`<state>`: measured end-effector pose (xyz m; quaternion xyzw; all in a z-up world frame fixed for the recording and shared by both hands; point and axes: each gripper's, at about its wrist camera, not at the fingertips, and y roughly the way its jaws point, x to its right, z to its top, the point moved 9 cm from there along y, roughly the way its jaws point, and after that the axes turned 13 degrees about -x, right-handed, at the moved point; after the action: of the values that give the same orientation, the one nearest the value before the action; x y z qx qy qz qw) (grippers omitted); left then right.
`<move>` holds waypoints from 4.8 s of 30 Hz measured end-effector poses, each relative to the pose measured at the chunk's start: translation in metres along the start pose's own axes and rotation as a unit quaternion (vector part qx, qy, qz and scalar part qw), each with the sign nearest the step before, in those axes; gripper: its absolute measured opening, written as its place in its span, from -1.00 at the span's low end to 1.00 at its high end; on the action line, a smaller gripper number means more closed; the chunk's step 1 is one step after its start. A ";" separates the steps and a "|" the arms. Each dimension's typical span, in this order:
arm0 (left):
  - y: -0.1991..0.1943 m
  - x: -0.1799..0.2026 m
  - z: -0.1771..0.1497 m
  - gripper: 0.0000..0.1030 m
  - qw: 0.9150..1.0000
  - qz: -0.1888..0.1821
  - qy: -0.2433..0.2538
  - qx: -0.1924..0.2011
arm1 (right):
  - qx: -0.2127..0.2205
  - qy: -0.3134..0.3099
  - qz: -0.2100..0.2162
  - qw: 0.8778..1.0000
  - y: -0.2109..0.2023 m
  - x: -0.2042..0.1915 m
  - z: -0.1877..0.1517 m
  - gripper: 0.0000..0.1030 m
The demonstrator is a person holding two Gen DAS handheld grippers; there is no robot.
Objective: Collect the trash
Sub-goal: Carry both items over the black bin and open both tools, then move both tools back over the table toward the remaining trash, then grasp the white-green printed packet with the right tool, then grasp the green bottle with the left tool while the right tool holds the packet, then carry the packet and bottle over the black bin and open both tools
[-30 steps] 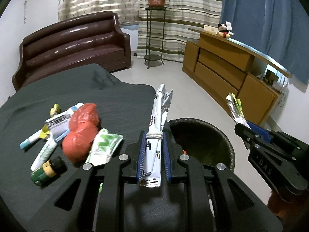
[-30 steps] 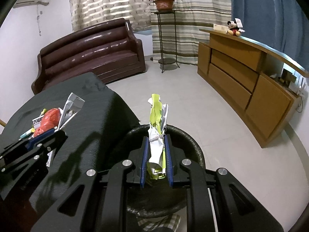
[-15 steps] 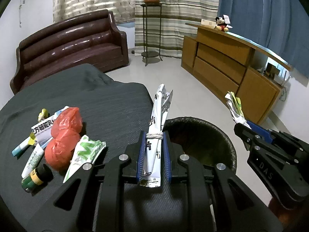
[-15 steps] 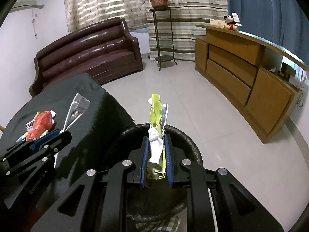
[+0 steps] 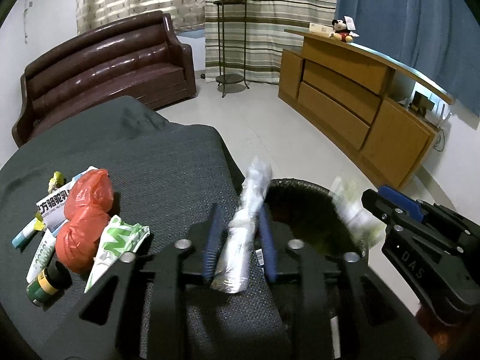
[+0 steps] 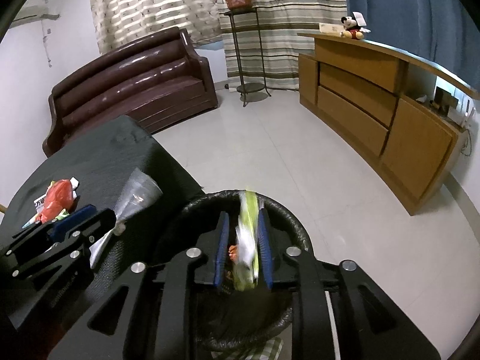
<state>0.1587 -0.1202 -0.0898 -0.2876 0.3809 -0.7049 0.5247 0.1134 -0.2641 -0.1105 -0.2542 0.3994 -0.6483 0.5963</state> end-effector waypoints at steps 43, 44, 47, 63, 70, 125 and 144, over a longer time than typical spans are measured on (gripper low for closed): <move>-0.071 -0.166 -0.059 0.37 0.989 0.097 -0.105 0.029 | -0.003 -0.087 0.038 0.995 -0.018 -0.109 -0.013 -0.09; -0.073 -0.172 -0.061 0.37 0.989 0.100 -0.108 0.028 | -0.003 -0.091 0.040 0.995 -0.019 -0.115 -0.014 -0.09; -0.077 -0.189 -0.070 0.37 0.987 0.107 -0.119 0.026 | -0.006 -0.105 0.047 0.993 -0.019 -0.133 -0.018 -0.08; -0.084 -0.235 -0.094 0.39 0.983 0.115 -0.140 0.019 | -0.033 -0.160 0.067 0.984 -0.008 -0.216 -0.036 0.02; -0.080 -0.243 -0.098 0.39 0.984 0.106 -0.142 0.018 | -0.056 -0.159 0.041 0.985 0.007 -0.214 -0.041 0.02; -0.037 -0.176 -0.088 -0.23 0.996 0.031 -0.059 -0.053 | -0.068 -0.134 0.082 0.985 0.005 -0.172 -0.048 -0.39; -0.062 -0.175 -0.089 -0.55 0.997 0.020 -0.077 -0.012 | -0.042 -0.148 0.072 0.986 -0.009 -0.168 -0.047 -0.40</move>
<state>0.1044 0.0782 -0.0873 -0.3394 0.3540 -0.6654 0.5628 0.0975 -0.0900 -0.1046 -0.3425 0.3506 -0.5419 0.6828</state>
